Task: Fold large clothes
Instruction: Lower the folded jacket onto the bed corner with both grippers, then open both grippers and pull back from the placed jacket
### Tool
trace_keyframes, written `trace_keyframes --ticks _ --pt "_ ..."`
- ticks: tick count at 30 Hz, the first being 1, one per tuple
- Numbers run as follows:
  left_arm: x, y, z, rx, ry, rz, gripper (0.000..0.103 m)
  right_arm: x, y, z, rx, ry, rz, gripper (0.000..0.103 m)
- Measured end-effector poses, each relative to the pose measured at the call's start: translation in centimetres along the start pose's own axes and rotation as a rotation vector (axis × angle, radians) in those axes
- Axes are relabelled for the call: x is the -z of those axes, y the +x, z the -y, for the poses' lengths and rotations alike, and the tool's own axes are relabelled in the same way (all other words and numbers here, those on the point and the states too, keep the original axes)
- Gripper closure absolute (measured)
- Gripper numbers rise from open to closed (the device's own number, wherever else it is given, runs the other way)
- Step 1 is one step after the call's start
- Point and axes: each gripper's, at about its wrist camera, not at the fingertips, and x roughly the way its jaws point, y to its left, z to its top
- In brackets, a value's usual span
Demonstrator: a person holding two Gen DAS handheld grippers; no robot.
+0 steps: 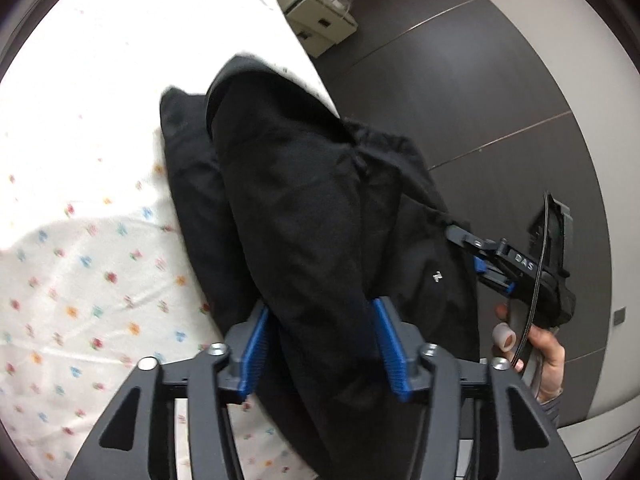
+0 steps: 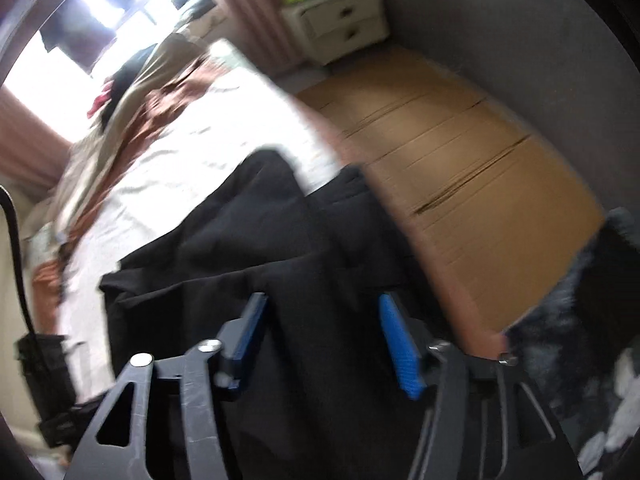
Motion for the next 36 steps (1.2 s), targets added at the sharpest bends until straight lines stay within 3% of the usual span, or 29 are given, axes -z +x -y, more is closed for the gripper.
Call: trace_keyframes --ticks 3,8,12,19,22,23,24,26,27,30,36 --pt "-0.5 -1.3 -0.6 0.006 0.008 0.035 0.039 1.0 -4.0 1.9 0.011 0.038 0.079 0.038" --pt "-0.5 -2.8 -1.7 -0.018 0.049 0.05 0.039 5.0 -8.0 4.5 0.053 0.116 0.128 0.038" --pt "-0.4 -3.9 -1.7 -0.018 0.076 0.052 0.051 9.1 -10.4 6.2 0.003 0.174 0.18 0.038" --pt "0.4 -2.1 -0.9 -0.017 0.112 0.011 0.06 13.7 -8.5 8.6 -0.041 0.329 0.167 0.038" --pt "0.4 -1.9 -0.6 -0.019 0.118 0.01 0.062 14.8 -5.9 8.9 -0.125 0.367 0.109 0.038" --pt "0.4 -1.8 -0.6 -0.022 0.119 0.01 0.063 14.9 -5.3 8.8 -0.148 0.373 0.104 0.043" --pt "0.3 -1.7 -0.5 -0.022 0.122 0.009 0.063 14.7 -4.8 8.6 -0.179 0.367 0.11 0.056" --pt "0.2 -1.3 -0.2 -0.026 0.129 0.007 0.064 14.3 -4.2 8.5 -0.176 0.358 0.125 0.075" --pt "0.0 -1.1 0.0 -0.029 0.131 0.008 0.064 14.1 -4.0 8.7 -0.169 0.366 0.139 0.08" --pt "-0.2 -0.6 0.6 -0.031 0.129 0.01 0.064 13.6 -3.7 9.2 -0.174 0.383 0.171 0.087" --pt "-0.5 -0.9 1.7 -0.052 0.132 0.014 0.063 12.9 -3.7 8.7 -0.135 0.387 0.186 0.088"
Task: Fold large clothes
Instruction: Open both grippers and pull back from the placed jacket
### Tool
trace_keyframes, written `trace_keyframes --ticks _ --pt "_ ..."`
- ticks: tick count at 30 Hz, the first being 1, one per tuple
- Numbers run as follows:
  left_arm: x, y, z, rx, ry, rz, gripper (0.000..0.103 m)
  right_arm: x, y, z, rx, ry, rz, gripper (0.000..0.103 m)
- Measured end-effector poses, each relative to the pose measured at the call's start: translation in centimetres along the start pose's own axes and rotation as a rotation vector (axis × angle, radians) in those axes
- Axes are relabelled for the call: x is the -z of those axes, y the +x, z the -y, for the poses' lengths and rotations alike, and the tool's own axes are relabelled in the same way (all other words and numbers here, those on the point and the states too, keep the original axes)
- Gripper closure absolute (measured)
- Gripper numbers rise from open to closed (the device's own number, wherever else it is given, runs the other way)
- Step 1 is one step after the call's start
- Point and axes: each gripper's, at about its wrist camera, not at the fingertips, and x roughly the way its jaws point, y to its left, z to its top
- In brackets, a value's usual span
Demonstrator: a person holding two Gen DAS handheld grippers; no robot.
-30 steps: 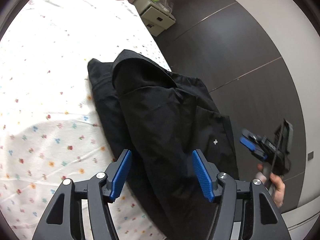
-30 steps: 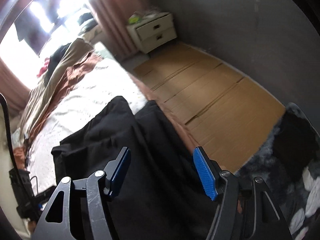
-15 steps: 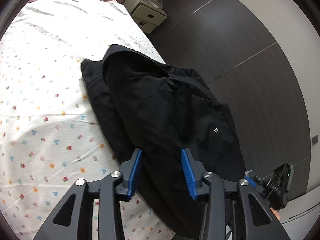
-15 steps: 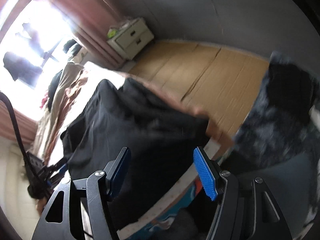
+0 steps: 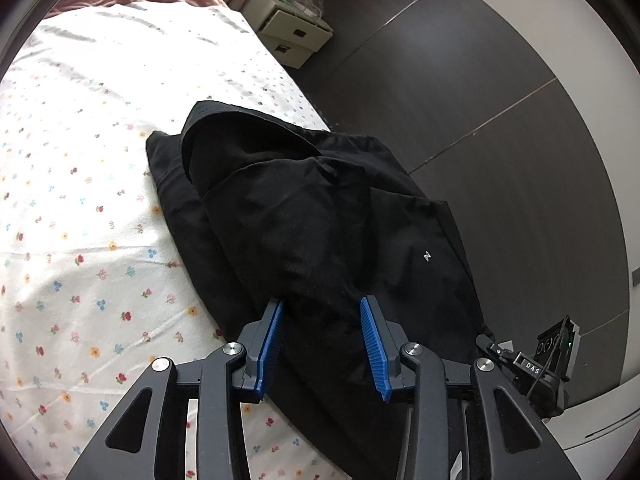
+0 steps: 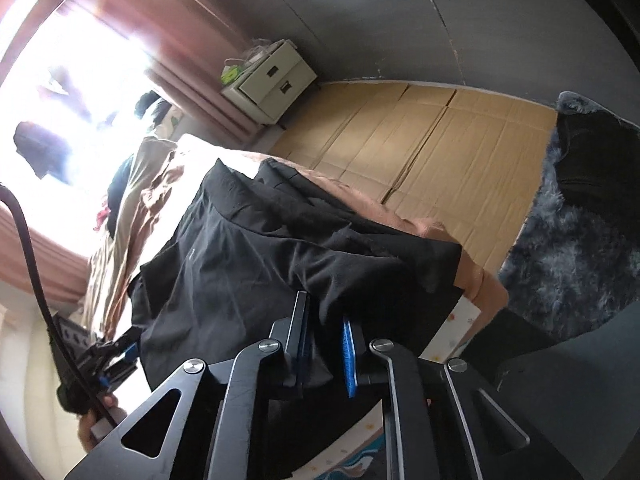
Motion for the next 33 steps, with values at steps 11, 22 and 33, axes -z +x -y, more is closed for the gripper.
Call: trace_keyframes --ticks 11,22,33 --pt "3.3 -6.7 0.4 -0.123 0.069 0.001 0.029 1.5 -3.2 -1.8 0.111 -0.025 0.089 0.044" --pt "4.8 -18.1 -0.1 -0.166 0.12 0.127 0.009 4.8 -8.5 -6.5 0.14 -0.104 0.145 0.026" --pt "7.3 -28.7 1.4 -0.172 0.212 0.258 0.001 8.9 -15.2 -13.8 0.12 -0.166 0.263 0.004"
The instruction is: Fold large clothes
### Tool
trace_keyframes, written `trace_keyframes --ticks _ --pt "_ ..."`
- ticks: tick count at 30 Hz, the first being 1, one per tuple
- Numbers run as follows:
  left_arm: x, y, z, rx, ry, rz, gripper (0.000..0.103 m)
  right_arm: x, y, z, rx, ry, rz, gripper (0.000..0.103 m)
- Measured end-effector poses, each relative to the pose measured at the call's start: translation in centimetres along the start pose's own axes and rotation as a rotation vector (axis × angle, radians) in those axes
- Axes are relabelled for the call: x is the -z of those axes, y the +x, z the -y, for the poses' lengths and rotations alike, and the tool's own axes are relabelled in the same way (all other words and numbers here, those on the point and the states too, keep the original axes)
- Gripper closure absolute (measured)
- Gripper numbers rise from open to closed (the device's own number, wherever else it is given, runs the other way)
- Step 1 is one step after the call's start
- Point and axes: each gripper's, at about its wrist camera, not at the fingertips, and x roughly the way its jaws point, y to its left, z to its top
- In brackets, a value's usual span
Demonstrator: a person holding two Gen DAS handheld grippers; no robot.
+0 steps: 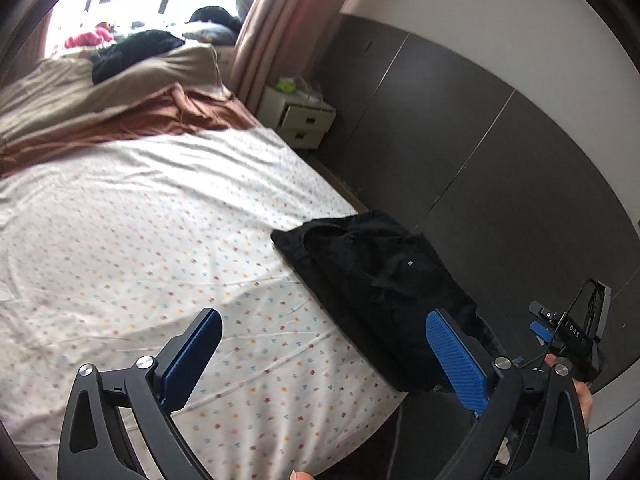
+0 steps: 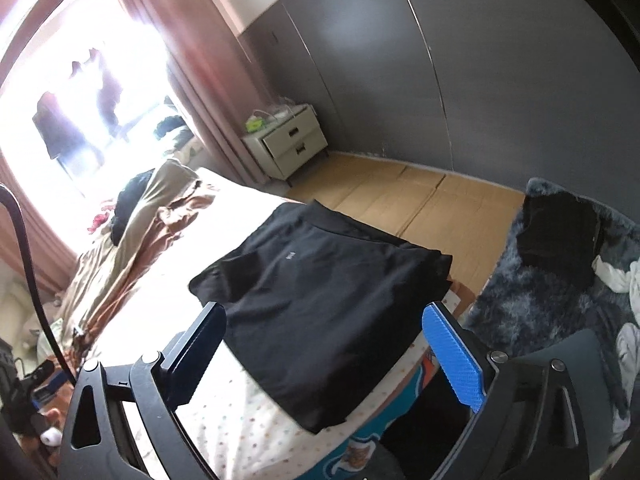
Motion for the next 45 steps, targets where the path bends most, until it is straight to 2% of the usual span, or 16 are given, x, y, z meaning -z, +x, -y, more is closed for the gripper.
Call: trace_keyframes --ticks 7,9,16,28,36,45 --pt "0.4 -6.2 -1.0 -0.01 0.046 0.068 0.001 2.0 -4.3 -4.1 -0.009 -0.032 0.037 0.004" --pt "0.6 -7.9 -1.3 -0.017 0.059 0.091 0.0 2.7 -5.7 -5.2 0.004 -0.038 0.056 0.0" --pt "2.5 -13.5 -2.3 -0.037 0.089 0.182 0.0 4.5 -9.6 -8.5 0.002 -0.082 0.107 0.0" --pt "8.0 -21.7 -4.3 -0.128 0.125 0.328 0.001 9.5 -14.9 -12.9 -0.041 -0.161 0.175 0.0" --pt "12.1 -26.3 -5.3 -0.21 0.14 0.411 0.0 13.3 -16.7 -14.0 -0.082 -0.177 0.184 0.0" --pt "16.4 -28.7 -5.8 -0.291 0.129 0.431 0.0 17.5 -17.8 -14.6 -0.109 -0.22 0.194 0.0"
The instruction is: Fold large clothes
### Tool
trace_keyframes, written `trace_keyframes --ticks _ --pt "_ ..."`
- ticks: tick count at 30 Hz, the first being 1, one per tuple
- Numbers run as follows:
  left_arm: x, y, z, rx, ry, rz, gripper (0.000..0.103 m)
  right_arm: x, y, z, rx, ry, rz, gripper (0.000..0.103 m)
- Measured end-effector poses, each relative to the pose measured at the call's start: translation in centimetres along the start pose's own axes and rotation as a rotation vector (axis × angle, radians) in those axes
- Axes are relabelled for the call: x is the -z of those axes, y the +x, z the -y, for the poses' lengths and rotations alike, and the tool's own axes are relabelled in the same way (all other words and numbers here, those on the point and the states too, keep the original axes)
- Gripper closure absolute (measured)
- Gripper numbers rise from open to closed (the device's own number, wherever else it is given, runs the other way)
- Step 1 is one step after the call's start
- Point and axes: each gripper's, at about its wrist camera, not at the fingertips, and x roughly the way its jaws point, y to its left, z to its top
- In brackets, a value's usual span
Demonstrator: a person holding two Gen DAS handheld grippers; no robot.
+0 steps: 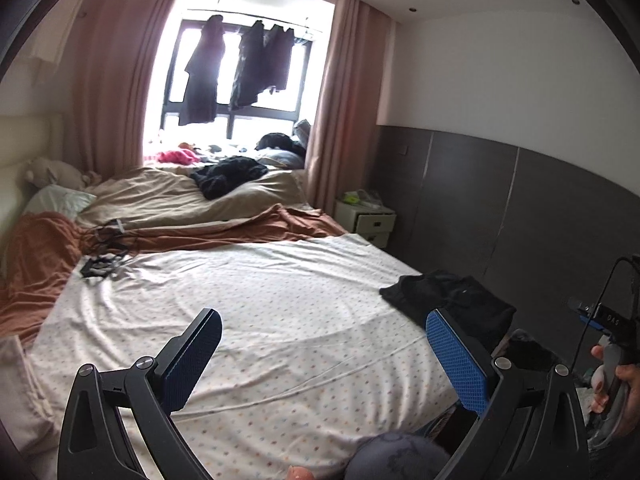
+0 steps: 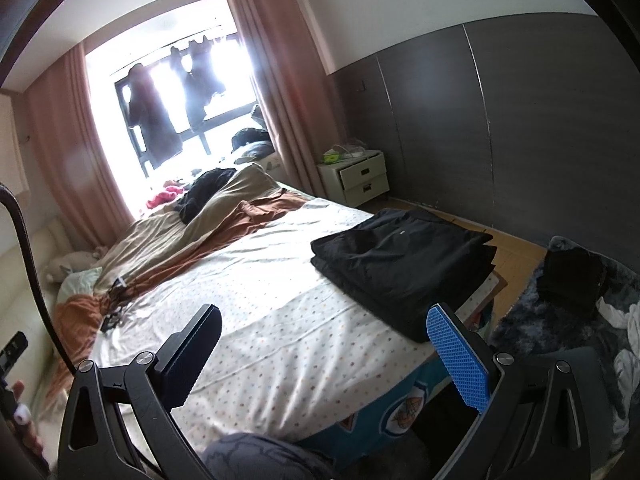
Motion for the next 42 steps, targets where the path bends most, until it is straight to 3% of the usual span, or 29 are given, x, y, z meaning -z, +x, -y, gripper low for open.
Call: trace_keyframes --ticks 17,24,42 --pt "7.2 -3.3 -0.5 -0.143 0.004 -0.032 0.0 6.6 1.2 -4.0 -0.098 -0.088 -0.04 0.0" --pt "7.9 -4.0 -0.7 -0.158 0.011 -0.034 0.0 8.1 1.9 -5.8 -0.125 -0.117 -0.073 0.0" --pt "8.2 -3.9 -1.2 -0.182 -0.016 -0.046 0.0 8.1 2.2 -5.8 -0.113 -0.122 -0.077 0.0"
